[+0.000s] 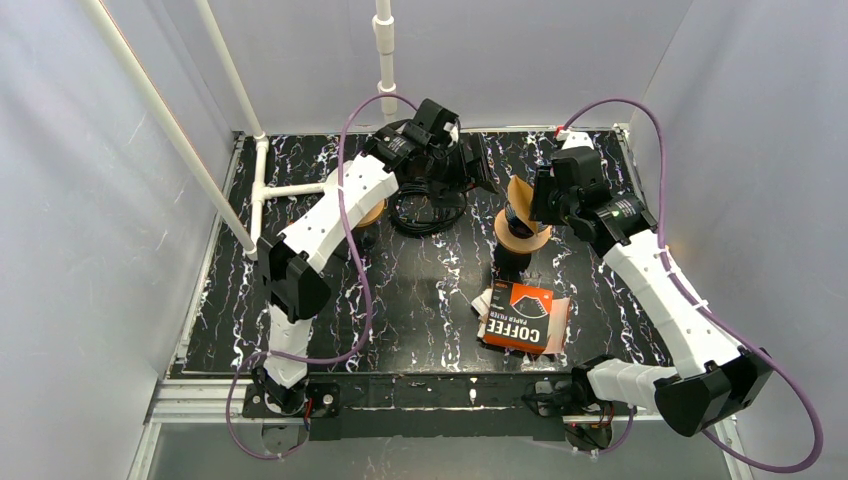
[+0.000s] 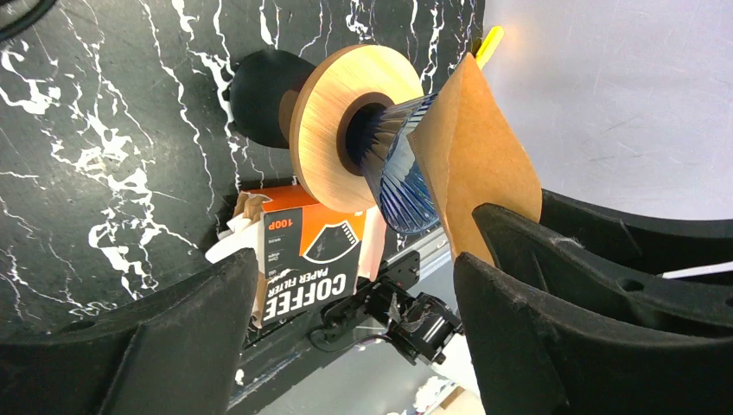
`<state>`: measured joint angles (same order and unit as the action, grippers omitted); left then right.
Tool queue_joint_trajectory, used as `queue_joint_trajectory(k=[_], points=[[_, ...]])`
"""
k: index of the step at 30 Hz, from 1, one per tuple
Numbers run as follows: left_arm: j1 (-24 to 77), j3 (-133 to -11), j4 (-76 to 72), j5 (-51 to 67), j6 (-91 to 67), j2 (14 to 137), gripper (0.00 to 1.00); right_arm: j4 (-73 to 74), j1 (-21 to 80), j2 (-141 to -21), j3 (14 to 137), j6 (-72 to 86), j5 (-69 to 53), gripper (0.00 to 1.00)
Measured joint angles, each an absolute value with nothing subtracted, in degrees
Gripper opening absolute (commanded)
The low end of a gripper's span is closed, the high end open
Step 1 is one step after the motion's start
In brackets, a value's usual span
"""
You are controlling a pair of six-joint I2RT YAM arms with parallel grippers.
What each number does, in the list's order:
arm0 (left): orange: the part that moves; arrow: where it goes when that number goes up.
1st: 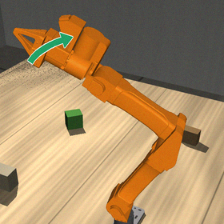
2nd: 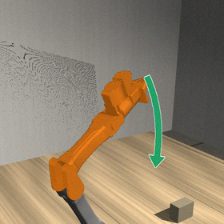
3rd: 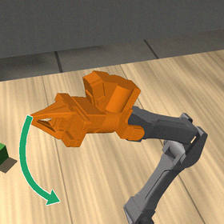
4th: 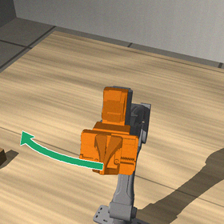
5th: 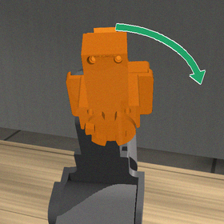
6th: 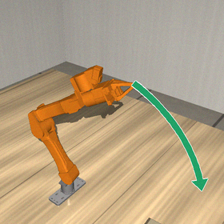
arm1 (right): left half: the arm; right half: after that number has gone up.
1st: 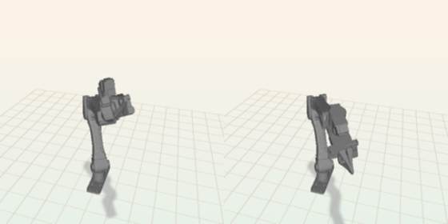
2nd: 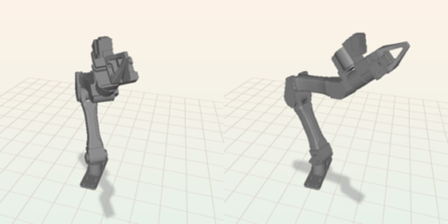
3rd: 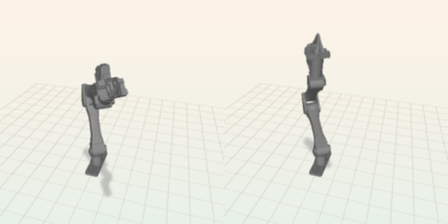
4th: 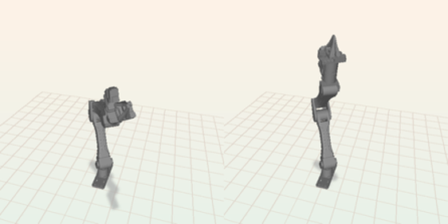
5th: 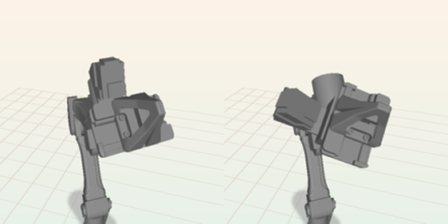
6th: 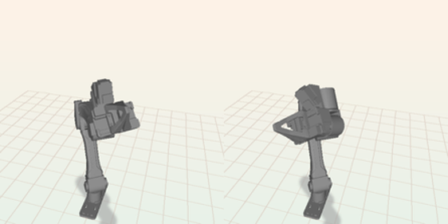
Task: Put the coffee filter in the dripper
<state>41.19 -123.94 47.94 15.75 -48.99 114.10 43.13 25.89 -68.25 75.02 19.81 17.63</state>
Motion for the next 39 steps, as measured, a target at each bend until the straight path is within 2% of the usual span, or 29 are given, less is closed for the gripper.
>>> queue_joint_trajectory(k=[9,13,23,29,33,36,39], points=[[41.39,-126.10,47.33,18.68,-53.34,117.60,0.79,42.06,25.89,-68.71,74.15,22.63,17.39,0.47],[42.02,-127.46,46.74,19.42,-54.37,118.41,0.75,41.85,25.89,-68.77,74.13,23.33,17.21,0.46],[43.70,-131.57,46.26,21.50,-56.64,123.66,0.54,41.82,25.87,-68.77,74.13,24.14,17.23,0.39],[44.12,-132.18,46.28,21.30,-56.84,124.97,0.36,41.80,25.85,-68.77,74.15,24.29,17.87,0.36],[44.36,-132.88,46.26,20.56,-56.77,124.97,0.17,41.82,25.74,-69.17,74.15,24.10,18.59,0.36],[44.38,-133.21,46.24,20.03,-56.38,124.97,0.09,41.89,25.50,-69.91,74.43,24.01,19.27,0.36],[44.38,-133.25,46.26,19.55,-55.77,124.97,0.06,41.91,25.28,-70.35,74.59,23.99,19.90,0.36]])
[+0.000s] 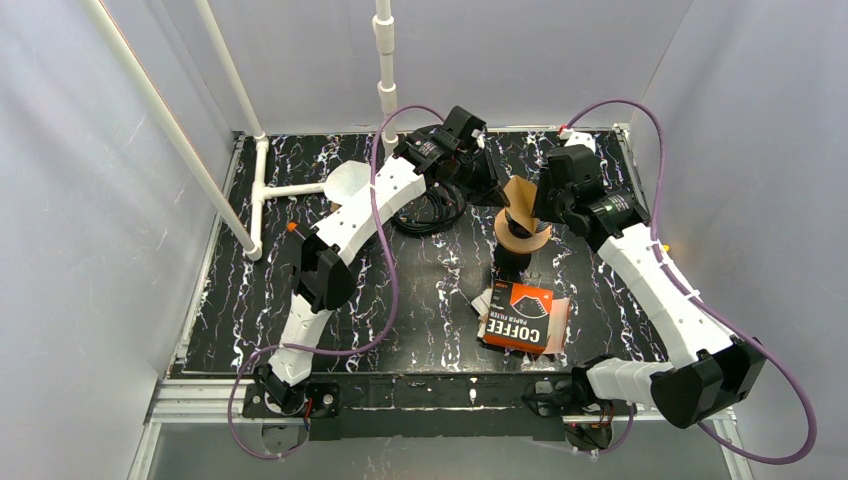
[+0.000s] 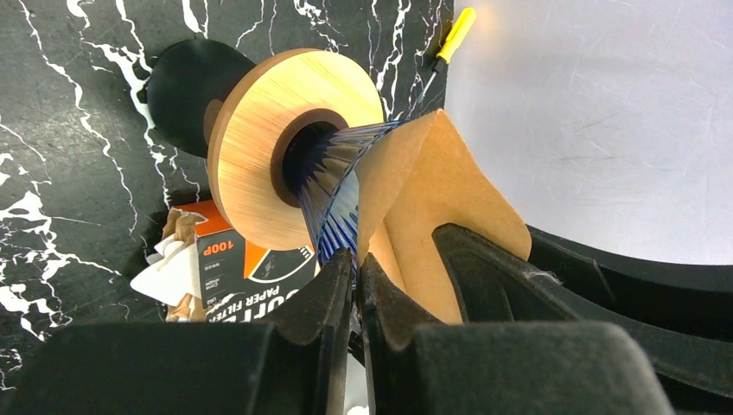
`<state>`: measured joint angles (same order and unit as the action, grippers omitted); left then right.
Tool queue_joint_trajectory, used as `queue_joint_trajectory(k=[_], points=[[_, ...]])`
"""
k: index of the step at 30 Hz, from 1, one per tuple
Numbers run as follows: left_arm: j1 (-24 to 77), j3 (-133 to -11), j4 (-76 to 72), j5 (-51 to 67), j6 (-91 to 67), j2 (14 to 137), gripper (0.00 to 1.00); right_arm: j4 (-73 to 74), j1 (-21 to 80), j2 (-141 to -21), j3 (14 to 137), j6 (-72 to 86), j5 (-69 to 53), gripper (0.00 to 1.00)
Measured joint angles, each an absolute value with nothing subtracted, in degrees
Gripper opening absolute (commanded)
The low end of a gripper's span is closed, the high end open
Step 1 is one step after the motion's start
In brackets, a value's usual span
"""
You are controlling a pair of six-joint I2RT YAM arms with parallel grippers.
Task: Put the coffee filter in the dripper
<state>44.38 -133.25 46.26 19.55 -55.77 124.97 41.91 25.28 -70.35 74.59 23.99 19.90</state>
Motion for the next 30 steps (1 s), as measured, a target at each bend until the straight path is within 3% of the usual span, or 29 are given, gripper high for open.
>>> queue_joint_trajectory(k=[16,30], points=[[44.38,-136.22,47.42,17.04,-52.05,124.97,0.00,43.05,21.37,-70.50,75.35,24.73,20.82,0.43],[44.38,-136.22,48.97,16.51,-51.64,124.97,0.00,43.51,14.00,-70.17,74.67,28.05,14.31,0.47]])
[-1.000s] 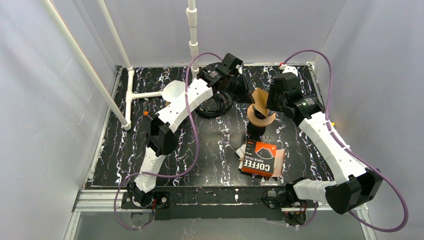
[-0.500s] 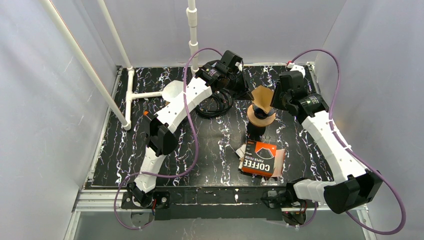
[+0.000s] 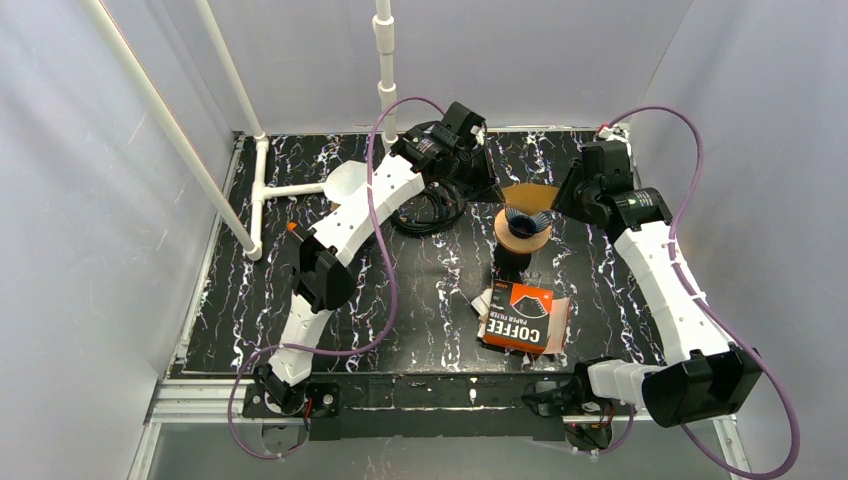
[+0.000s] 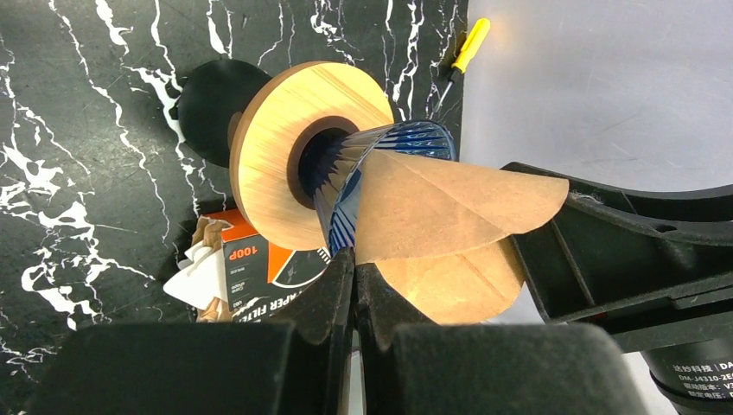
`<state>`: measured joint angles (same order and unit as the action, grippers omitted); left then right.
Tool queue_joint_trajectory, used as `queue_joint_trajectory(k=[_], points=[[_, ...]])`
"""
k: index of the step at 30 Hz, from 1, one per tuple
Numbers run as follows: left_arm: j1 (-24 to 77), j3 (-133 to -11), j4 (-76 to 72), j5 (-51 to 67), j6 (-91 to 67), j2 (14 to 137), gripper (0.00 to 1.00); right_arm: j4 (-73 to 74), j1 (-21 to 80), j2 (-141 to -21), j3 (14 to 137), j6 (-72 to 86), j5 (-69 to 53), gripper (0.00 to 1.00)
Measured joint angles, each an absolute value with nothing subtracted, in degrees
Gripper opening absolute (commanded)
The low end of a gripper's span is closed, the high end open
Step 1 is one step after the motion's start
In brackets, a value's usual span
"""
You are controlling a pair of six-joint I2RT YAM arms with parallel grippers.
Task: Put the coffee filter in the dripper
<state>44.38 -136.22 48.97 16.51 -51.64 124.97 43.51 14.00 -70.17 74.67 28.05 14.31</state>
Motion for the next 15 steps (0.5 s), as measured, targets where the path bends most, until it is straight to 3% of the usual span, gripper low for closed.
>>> queue_joint_trajectory(k=[13,15], points=[[44.45,-136.22,50.24,15.86,-51.55,124.97,0.01,43.48,12.43,-69.91,72.27,28.75,8.99,0.57],[44.45,-136.22,50.35,15.86,-51.57,124.97,0.01,43.40,12.38,-69.89,72.27,28.82,8.45,0.62]])
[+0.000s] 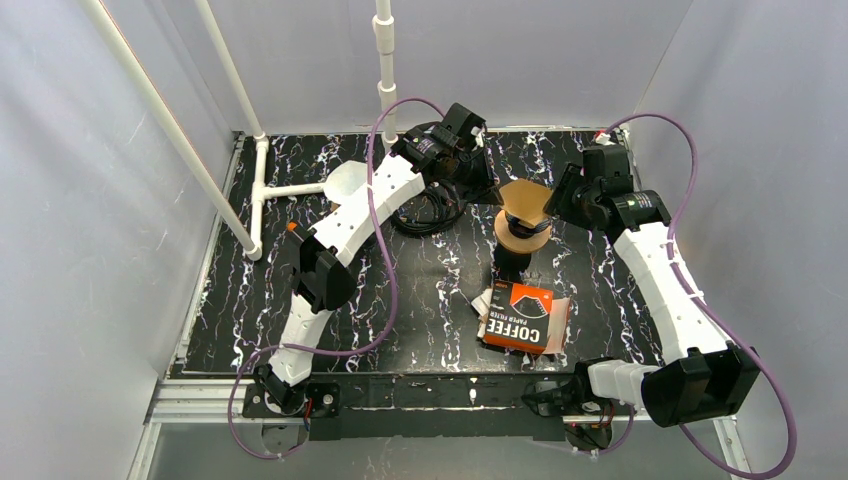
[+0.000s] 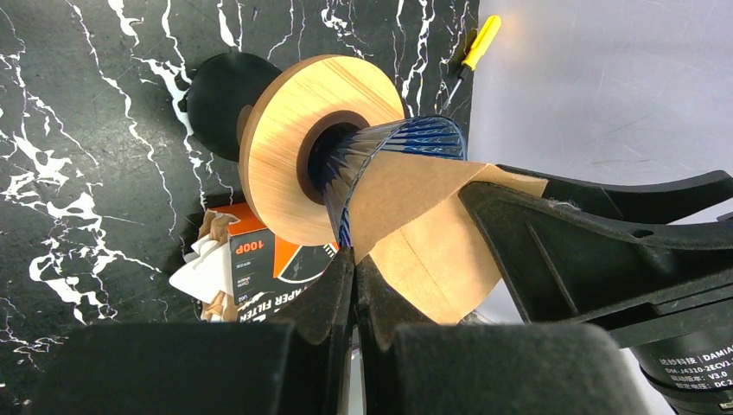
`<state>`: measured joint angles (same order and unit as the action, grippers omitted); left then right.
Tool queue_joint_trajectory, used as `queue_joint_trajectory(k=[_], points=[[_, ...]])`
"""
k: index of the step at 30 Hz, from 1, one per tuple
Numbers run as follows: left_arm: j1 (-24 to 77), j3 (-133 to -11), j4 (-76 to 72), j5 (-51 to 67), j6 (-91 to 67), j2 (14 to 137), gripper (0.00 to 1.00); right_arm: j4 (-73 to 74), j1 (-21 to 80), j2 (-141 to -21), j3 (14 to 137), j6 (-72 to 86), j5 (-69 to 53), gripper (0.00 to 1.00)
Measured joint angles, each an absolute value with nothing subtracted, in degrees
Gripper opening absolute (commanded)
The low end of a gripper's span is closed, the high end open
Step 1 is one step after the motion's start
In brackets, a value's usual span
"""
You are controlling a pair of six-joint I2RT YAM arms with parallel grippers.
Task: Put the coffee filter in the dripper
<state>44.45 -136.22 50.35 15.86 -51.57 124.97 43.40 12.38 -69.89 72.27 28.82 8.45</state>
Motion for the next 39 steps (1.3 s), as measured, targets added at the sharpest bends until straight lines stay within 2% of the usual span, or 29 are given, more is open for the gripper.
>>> queue_joint_trajectory(k=[8,19,32,39], points=[[44.51,-136.22,51.11,15.86,-51.57,124.97,0.01,43.16,12.21,-69.91,72.27,29.43,5.58,0.69],[45.06,-136.22,51.33,15.94,-51.53,125.29,0.01,42.06,11.25,-70.78,72.27,29.58,2.11,0.84],[45.60,-136.51,51.48,16.36,-51.00,125.36,0.01,41.80,9.82,-73.63,72.29,29.04,1.19,0.75],[45.60,-136.44,51.51,15.86,-50.87,125.36,0.01,41.85,7.33,-73.49,72.29,28.40,1.32,0.73]])
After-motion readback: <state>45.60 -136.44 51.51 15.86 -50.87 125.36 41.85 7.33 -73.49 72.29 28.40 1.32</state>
